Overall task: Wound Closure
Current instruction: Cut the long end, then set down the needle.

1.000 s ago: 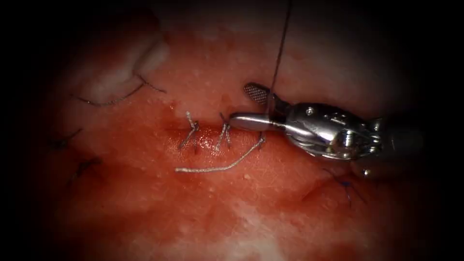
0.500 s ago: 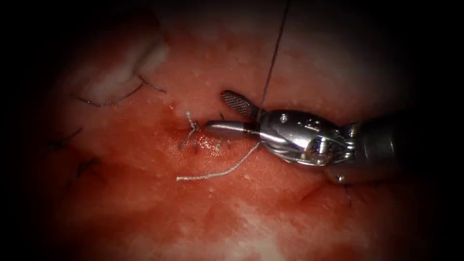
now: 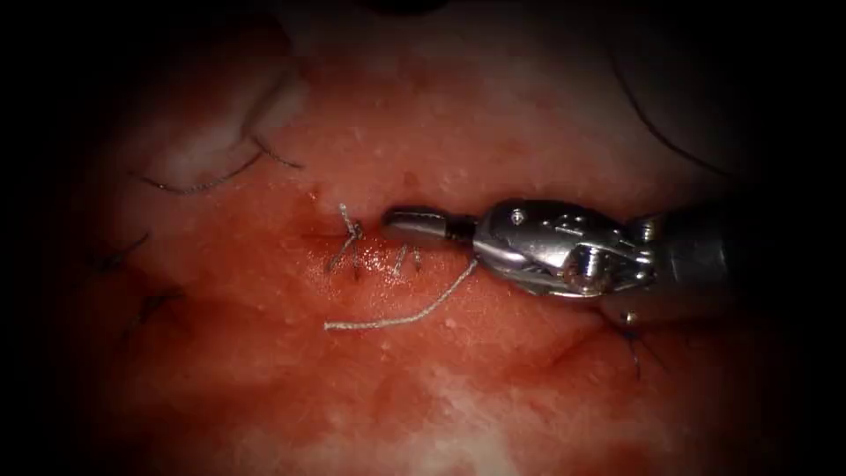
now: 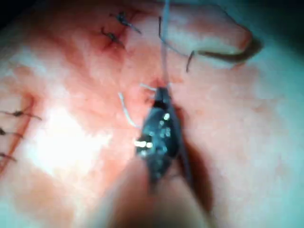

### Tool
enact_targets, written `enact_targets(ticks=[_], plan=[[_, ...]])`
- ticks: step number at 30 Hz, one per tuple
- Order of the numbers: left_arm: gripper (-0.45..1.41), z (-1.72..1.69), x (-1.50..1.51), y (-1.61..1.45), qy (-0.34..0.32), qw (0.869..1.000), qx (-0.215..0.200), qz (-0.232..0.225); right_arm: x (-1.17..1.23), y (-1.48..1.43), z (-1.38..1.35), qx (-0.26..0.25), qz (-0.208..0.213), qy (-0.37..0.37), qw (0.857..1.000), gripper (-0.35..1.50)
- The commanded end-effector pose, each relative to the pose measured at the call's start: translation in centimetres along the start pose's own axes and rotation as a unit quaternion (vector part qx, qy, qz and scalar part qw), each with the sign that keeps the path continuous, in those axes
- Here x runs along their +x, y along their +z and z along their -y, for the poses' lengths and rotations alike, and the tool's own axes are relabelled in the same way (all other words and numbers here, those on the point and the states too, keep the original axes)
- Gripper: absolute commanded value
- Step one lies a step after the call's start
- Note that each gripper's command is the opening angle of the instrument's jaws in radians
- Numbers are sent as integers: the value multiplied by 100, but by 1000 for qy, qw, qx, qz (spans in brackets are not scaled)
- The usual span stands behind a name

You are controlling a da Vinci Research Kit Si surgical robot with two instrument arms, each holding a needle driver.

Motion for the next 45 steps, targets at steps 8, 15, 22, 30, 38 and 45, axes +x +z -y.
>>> enact_targets(ticks=[8, 15, 22, 30, 38, 45], plan=[[-45, 8, -10, 0, 4, 1000, -1, 1, 3, -16, 12, -30, -11, -7, 999, 108], [-45, 13, -62, 10, 16, 1000, 0, 24, 24, -86, 27, -65, -13, 7, 998, 145], [-45, 23, -145, 32, 24, 999, -1, 31, 22, -122, 40, -74, -11, 13, 997, 138], [-45, 32, -227, 55, 31, 999, -5, 26, 22, -125, 52, -70, -17, 13, 997, 140], [69, 34, -270, 64, -113, 993, -1, 33, 20, -125, 52, -67, -19, 12, 997, 140], [71, 41, -279, 31, -122, 992, -2, 37, 17, -125, 52, -67, -19, 11, 998, 140]])
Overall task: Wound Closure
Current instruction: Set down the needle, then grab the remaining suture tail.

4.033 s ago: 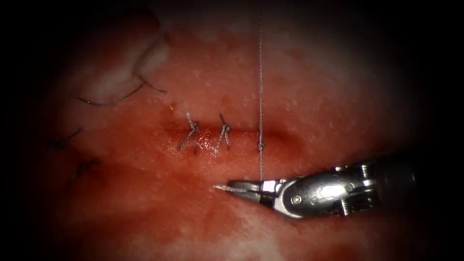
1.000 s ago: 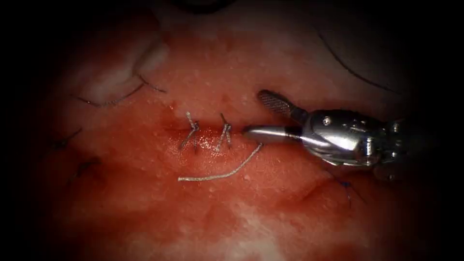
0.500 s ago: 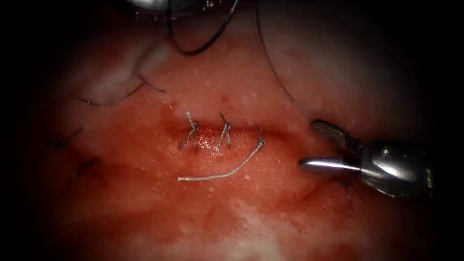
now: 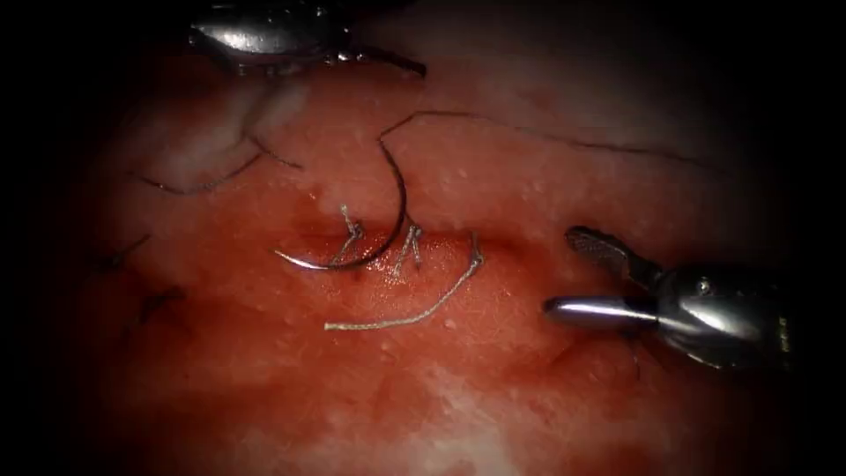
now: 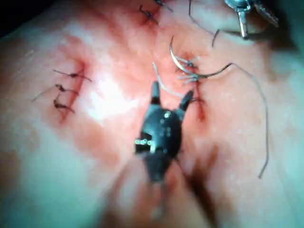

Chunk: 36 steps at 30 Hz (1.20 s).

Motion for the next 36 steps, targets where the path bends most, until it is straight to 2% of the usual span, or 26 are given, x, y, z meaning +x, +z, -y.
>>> enact_targets(ticks=[1, 6, 10, 16, 17, 20, 26, 31, 36], plan=[[69, 5, -2, -2, 2, 1000, 2, 3, -8, 5, 5, 1, 0, 1, 1000, 140], [66, 10, -1, -32, -7, 1000, -1, 5, -8, 5, 5, 1, 0, 1, 1000, 140], [62, -6, 4, -48, -20, 1000, -8, 7, -8, 5, 5, 3, 0, 1, 1000, 138], [49, -84, 7, -57, -50, 997, -47, 25, -8, 5, 6, 9, -1, 1, 1000, 135], [37, -102, 8, -58, -49, 997, -53, 30, -8, 5, 6, 10, -1, 1, 1000, 135], [34, -134, 21, -49, -50, 995, -62, 58, -7, 6, 6, 10, -1, 1, 1000, 135], [34, -169, 39, -28, -60, 992, -73, 83, -6, 9, 7, 8, 0, 1, 1000, 133], [32, -192, 30, -20, -53, 984, -76, 150, -6, 10, 9, 8, 3, -2, 1000, 133], [51, -202, 12, -13, -45, 975, -67, 207, -6, 11, 10, 8, 3, -2, 1000, 133]])
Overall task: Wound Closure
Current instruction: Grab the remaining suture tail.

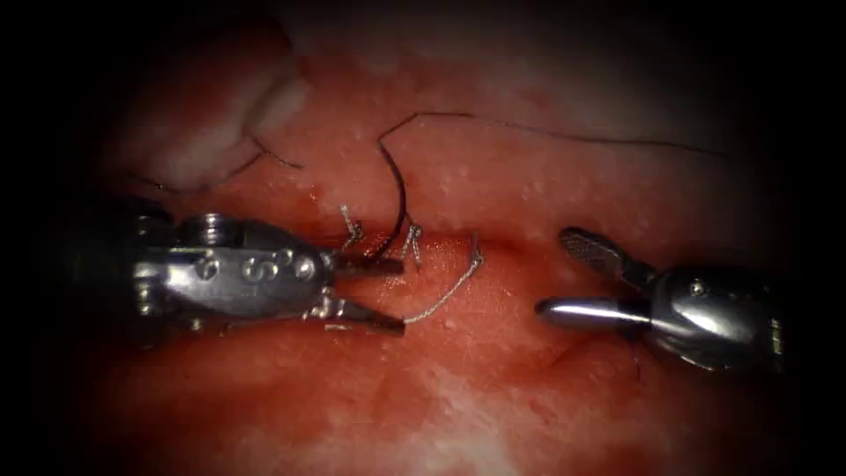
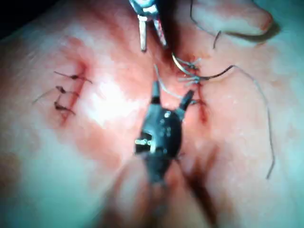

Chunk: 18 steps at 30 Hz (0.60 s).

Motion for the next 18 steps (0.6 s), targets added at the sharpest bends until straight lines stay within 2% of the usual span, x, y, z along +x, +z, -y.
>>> enact_targets(ticks=[1, 6, 18], plan=[[51, 0, -2, 10, 3, 1000, 0, 4, -6, 7, 5, 1, 0, 0, 1000, 133], [49, 1, -9, 21, 7, 1000, 11, 23, -6, 10, 6, 1, 0, 1, 1000, 133], [24, -3, -50, 46, 9, 995, 9, 95, -6, 11, 9, 1, 0, 1, 1000, 133]])
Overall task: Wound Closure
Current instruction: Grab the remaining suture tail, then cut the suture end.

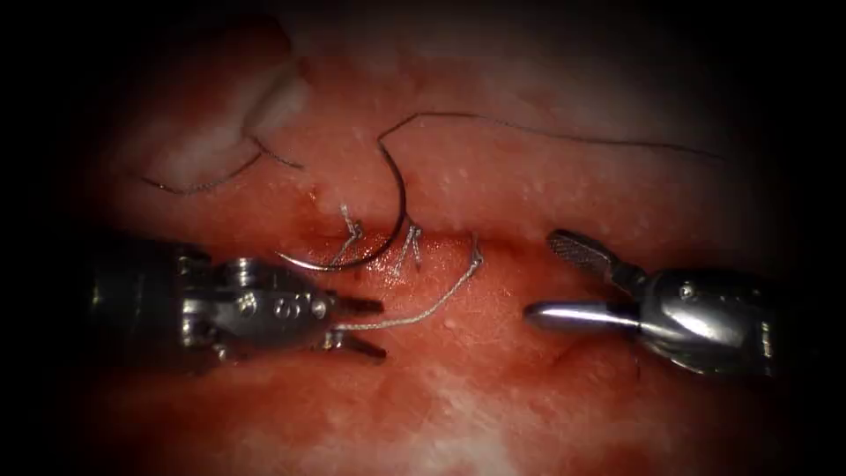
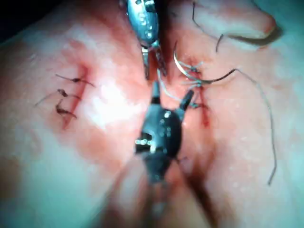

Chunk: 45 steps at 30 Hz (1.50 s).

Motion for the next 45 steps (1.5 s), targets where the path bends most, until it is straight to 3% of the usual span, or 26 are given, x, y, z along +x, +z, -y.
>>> enact_targets(ticks=[1, 13, 17, 18, 24, 27, 32, 35, 45], plan=[[22, 1, -2, 9, 0, 1000, 0, 3, -6, 5, 4, 1, 0, 1, 1000, 133], [7, 12, -22, 17, 4, 1000, 5, 25, -3, 8, 11, 3, 0, -1, 1000, 133], [-42, 8, -24, 21, 5, 1000, -6, 26, -2, 11, 14, 6, 0, -4, 1000, 133], [-45, 7, -24, 20, 5, 1000, -9, 27, -1, 11, 15, 6, 0, -3, 1000, 133], [-45, 4, -20, 9, 11, 999, -16, 33, 0, 14, 16, 6, 5, -15, 1000, 133], [-45, 11, -6, -6, 14, 1000, 1, 24, -1, 18, 17, 9, 24, -35, 999, 133], [-45, 22, 21, -36, 14, 1000, 25, -10, -9, 36, 21, 25, 68, -118, 990, 133], [-45, 22, 37, -52, 18, 999, 39, -17, -12, 50, 26, 28, 72, -160, 984, 135], [-45, 9, 75, -43, 24, 998, 42, -26, -6, 96, 36, -22, 70, -281, 957, 135]])
